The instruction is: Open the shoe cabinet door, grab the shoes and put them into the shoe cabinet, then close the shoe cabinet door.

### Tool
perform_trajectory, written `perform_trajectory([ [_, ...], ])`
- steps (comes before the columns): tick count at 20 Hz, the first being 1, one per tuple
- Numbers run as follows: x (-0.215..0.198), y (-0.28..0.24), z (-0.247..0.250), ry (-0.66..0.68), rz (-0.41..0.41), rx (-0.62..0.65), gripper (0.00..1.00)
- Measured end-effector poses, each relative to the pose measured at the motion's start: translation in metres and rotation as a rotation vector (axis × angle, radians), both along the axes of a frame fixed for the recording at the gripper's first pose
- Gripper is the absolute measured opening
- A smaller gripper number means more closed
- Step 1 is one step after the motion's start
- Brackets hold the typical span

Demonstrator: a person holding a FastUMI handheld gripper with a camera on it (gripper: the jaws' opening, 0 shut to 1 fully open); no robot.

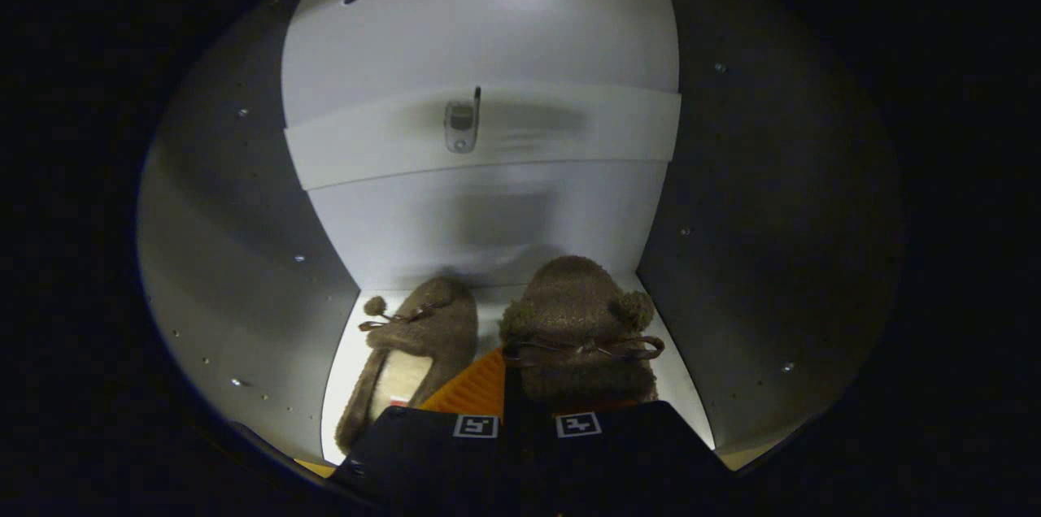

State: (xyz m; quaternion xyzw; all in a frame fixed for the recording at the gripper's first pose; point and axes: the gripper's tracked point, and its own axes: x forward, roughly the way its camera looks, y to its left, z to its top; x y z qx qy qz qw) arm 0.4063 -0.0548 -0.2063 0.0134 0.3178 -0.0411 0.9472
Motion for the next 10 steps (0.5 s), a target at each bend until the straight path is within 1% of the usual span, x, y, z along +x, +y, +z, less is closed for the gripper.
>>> perform_trajectory([
  [3, 0.017, -0.004, -0.027, 0.043, -0.005, 0.001, 0.11],
  [5, 0.024, 0.000, -0.041, 0.066, 0.014, -0.017, 0.11],
  [6, 0.026, 0.003, -0.045, 0.065, 0.027, -0.029, 0.11],
  [10, 0.022, 0.002, -0.048, 0.074, 0.033, -0.048, 0.11],
])
